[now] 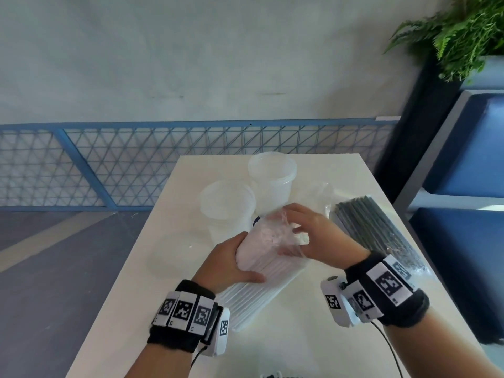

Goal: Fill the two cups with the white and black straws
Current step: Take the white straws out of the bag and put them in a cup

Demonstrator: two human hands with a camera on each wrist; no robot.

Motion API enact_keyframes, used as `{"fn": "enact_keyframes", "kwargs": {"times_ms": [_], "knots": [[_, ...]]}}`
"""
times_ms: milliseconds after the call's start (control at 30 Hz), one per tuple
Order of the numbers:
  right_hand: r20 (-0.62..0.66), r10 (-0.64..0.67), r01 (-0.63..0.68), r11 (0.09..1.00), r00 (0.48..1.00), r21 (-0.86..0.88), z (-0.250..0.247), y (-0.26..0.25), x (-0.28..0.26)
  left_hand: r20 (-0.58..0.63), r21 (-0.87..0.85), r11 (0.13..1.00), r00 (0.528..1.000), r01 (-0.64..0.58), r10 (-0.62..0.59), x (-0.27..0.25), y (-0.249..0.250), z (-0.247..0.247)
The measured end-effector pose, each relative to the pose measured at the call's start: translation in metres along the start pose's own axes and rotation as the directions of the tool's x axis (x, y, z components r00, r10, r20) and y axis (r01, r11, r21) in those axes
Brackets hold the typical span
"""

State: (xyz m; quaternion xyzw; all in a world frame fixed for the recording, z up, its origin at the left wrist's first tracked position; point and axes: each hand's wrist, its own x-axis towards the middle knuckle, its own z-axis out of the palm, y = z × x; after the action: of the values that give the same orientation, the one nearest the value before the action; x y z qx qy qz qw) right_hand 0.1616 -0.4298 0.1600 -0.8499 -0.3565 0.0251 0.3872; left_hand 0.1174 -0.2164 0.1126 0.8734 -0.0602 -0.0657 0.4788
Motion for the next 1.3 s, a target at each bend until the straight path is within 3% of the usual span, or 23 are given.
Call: {"fn": "enact_keyframes", "kwargs": {"times_ms": [200,300,333,433,567,767,933,1000,1100,1167,1233,1300], "knots": [[0.053,0.006,-0.009,0.999,0.999,0.045,0.014,-0.012,0.012,0.081,0.093,0.995,0.995,0.044,-0.052,-0.005,-0.005,-0.011],[0.18,0.134,-0.116,0.987,0.974,-0.111,0.026,-0.013,0.018,0.131,0.12,0.991,0.988,0.064,-0.079,-0.007,-0.008,-0.015],[0.192,0.195,-0.18,0.979,0.962,-0.092,0.03,-0.014,0.019,0.144,0.132,0.989,0.986,0.066,-0.085,-0.007,-0.009,-0.016],[0.121,0.232,-0.239,0.97,0.965,0.047,0.039,-0.013,0.022,0.127,0.146,0.986,0.987,0.077,-0.096,-0.01,-0.012,-0.018],[0.022,0.222,-0.221,0.974,0.975,-0.06,0.05,-0.013,0.027,0.084,0.081,0.991,0.99,0.105,-0.112,-0.013,-0.018,-0.023],[-0.139,0.232,-0.217,0.97,0.963,0.113,0.03,-0.007,0.031,0.057,0.024,0.989,0.987,0.148,-0.149,-0.015,-0.028,-0.032],[-0.154,0.308,-0.251,0.918,0.939,0.306,0.014,0.008,0.031,0.03,0.096,0.985,0.988,0.145,-0.149,-0.01,-0.031,-0.038],[-0.103,0.345,-0.267,0.854,0.933,0.447,0.019,0.012,0.028,0.017,0.096,0.985,0.989,0.145,-0.147,-0.008,-0.03,-0.038],[0.055,0.354,-0.287,0.649,0.934,0.704,0.04,0.007,0.026,0.018,0.082,0.987,0.99,0.138,-0.14,-0.005,-0.027,-0.037],[0.048,0.366,-0.258,0.551,0.929,0.794,0.052,0.001,0.028,0.028,0.074,0.99,0.992,0.124,-0.127,-0.003,-0.025,-0.035],[-0.02,0.399,-0.223,0.553,0.917,0.803,0.058,-0.004,0.032,0.027,0.065,0.991,0.993,0.117,-0.119,-0.001,-0.024,-0.034],[-0.098,0.438,-0.22,0.618,0.894,0.755,0.063,-0.006,0.035,0.016,0.038,0.992,0.993,0.119,-0.119,-0.001,-0.025,-0.033]]}}
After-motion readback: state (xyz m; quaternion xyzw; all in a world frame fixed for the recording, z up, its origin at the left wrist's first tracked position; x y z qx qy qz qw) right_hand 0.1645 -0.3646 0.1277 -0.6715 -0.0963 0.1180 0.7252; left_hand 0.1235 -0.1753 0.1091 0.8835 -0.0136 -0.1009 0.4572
